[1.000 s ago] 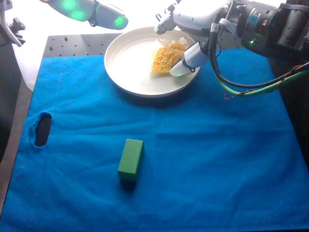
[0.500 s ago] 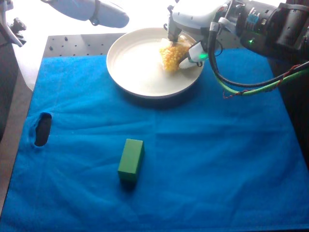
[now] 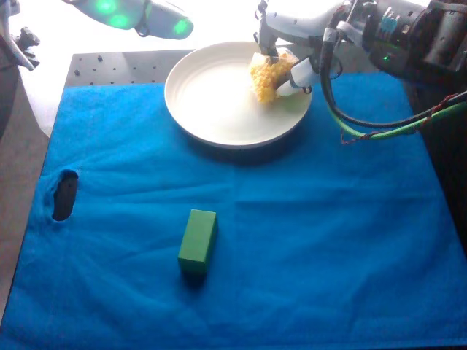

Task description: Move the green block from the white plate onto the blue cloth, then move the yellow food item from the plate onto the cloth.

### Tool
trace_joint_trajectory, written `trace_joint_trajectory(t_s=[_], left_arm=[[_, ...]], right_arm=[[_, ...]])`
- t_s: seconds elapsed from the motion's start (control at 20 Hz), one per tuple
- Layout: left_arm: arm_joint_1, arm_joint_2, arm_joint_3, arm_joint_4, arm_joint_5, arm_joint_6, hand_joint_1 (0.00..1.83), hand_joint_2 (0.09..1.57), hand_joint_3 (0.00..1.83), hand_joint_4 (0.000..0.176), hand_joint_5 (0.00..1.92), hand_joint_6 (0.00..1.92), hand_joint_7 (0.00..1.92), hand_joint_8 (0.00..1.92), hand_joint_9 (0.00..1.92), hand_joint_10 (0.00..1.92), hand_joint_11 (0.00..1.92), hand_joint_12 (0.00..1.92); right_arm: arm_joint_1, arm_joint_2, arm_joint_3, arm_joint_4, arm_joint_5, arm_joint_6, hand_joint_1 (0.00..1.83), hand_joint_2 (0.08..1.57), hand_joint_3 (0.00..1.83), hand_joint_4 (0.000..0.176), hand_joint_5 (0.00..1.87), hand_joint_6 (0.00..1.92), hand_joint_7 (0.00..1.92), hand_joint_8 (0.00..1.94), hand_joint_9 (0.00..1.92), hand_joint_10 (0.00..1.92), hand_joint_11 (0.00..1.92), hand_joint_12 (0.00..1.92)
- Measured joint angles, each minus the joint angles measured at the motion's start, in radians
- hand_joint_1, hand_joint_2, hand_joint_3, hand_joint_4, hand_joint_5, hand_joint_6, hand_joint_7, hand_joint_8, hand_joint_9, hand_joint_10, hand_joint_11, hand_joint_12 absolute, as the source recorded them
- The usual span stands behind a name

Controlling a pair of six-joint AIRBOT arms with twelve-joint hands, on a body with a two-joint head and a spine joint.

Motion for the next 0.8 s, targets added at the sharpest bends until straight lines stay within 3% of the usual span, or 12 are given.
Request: trace_joint_trajectory(t_s=[0.1, 0.2, 0.25, 0.3, 0.4, 0.5, 0.55, 0.6, 0.65, 0.7, 0.75, 0.8], left_arm=[[0.0, 0.0, 0.006, 0.0, 0.008, 0.0, 0.71, 0.87, 0.0, 0.046, 0.21, 0.01, 0.25, 0.0, 0.18, 0.01, 0.03, 0.39], [0.0, 0.0, 0.008, 0.0, 0.021, 0.0, 0.72, 0.88, 0.0, 0.055, 0.21, 0.0, 0.25, 0.0, 0.17, 0.0, 0.0, 0.5], [0.0, 0.0, 0.01, 0.0, 0.026, 0.0, 0.72, 0.88, 0.0, 0.044, 0.21, 0.0, 0.26, 0.0, 0.17, 0.0, 0.0, 0.5], [0.001, 0.0, 0.012, -0.001, 0.027, 0.0, 0.72, 0.87, 0.0, 0.033, 0.2, 0.0, 0.26, 0.0, 0.16, 0.0, 0.0, 0.53], [0.012, 0.0, 0.013, -0.013, 0.027, 0.0, 0.7, 0.85, 0.0, 0.037, 0.19, 0.0, 0.25, 0.0, 0.15, 0.0, 0.0, 0.49], [0.027, 0.0, 0.016, -0.016, 0.033, 0.0, 0.7, 0.82, 0.0, 0.035, 0.21, 0.0, 0.28, 0.0, 0.18, 0.0, 0.0, 0.55], [0.029, 0.0, 0.018, -0.018, 0.044, 0.0, 0.7, 0.82, 0.0, 0.048, 0.22, 0.0, 0.29, 0.0, 0.19, 0.01, 0.01, 0.56], [0.03, 0.0, 0.02, -0.026, 0.047, 0.0, 0.7, 0.82, 0.0, 0.048, 0.22, 0.0, 0.29, 0.0, 0.19, 0.01, 0.01, 0.56], [0.031, 0.0, 0.023, -0.031, 0.046, 0.0, 0.67, 0.81, 0.0, 0.06, 0.22, 0.0, 0.31, 0.0, 0.22, 0.0, 0.07, 0.44], [0.035, 0.0, 0.024, -0.033, 0.043, 0.0, 0.67, 0.82, 0.0, 0.07, 0.2, 0.0, 0.28, 0.0, 0.18, 0.0, 0.04, 0.41], [0.04, 0.0, 0.024, -0.032, 0.046, 0.0, 0.68, 0.83, 0.0, 0.078, 0.19, 0.0, 0.27, 0.0, 0.17, 0.0, 0.02, 0.4], [0.045, 0.0, 0.024, -0.031, 0.049, 0.0, 0.69, 0.84, 0.01, 0.071, 0.2, 0.0, 0.27, 0.0, 0.17, 0.0, 0.02, 0.4]], right_arm=[[0.0, 0.013, -0.009, 0.022, 0.028, 0.0, 1.18, 1.04, 0.0, 0.0, 1.15, 0.69, 1.05, 0.0, 0.86, 0.03, 0.1, 1.5], [0.0, 0.053, -0.051, 0.048, 0.067, 0.0, 1.19, 1.01, 0.0, 0.0, 1.23, 0.54, 1.05, 0.02, 0.71, 0.01, 0.0, 1.23], [0.008, 0.077, -0.076, 0.059, 0.09, 0.0, 1.26, 1.02, 0.0, 0.0, 1.29, 0.52, 1.08, 0.57, 0.76, 0.01, 0.0, 1.25], [0.018, 0.092, -0.091, 0.054, 0.093, 0.001, 1.26, 1.03, 0.0, 0.0, 1.27, 0.51, 1.08, 0.75, 0.93, 0.07, 0.06, 1.42], [0.039, 0.129, -0.126, 0.079, 0.133, -0.001, 1.26, 1.06, 0.0, 0.0, 1.2, 0.69, 1.04, 0.82, 1.05, 0.07, 0.16, 1.35], [0.044, 0.166, -0.174, 0.08, 0.174, -0.001, 1.25, 1.06, 0.0, 0.012, 1.17, 0.62, 1.08, 0.88, 1.04, 0.05, 0.13, 1.45], [0.044, 0.183, -0.204, 0.076, 0.186, -0.001, 1.26, 1.06, 0.0, 0.0, 1.28, 0.44, 0.96, 1.03, 0.95, 0.02, 0.07, 1.5], [0.044, 0.204, -0.238, 0.068, 0.197, 0.0, 1.26, 1.06, 0.0, 0.0, 1.28, 0.44, 0.96, 1.03, 0.95, 0.02, 0.07, 1.5], [0.044, 0.229, -0.279, 0.061, 0.218, 0.0, 1.2, 1.0, 0.0, 0.0, 1.28, 0.44, 0.8, 0.18, 0.69, 0.0, 0.01, 1.3], [0.044, 0.25, -0.314, 0.062, 0.235, -0.001, 1.2, 1.0, 0.0, 0.0, 1.28, 0.44, 0.74, 0.06, 0.51, 0.0, 0.0, 1.11], [0.044, 0.269, -0.339, 0.06, 0.251, -0.001, 1.2, 1.02, 0.0, 0.0, 1.22, 0.56, 0.81, 0.03, 0.62, 0.04, 0.01, 1.22], [0.044, 0.291, -0.368, 0.051, 0.265, 0.0, 1.25, 1.05, 0.0, 0.0, 1.18, 0.73, 1.02, 0.58, 0.95, 0.12, 0.5, 1.1]])
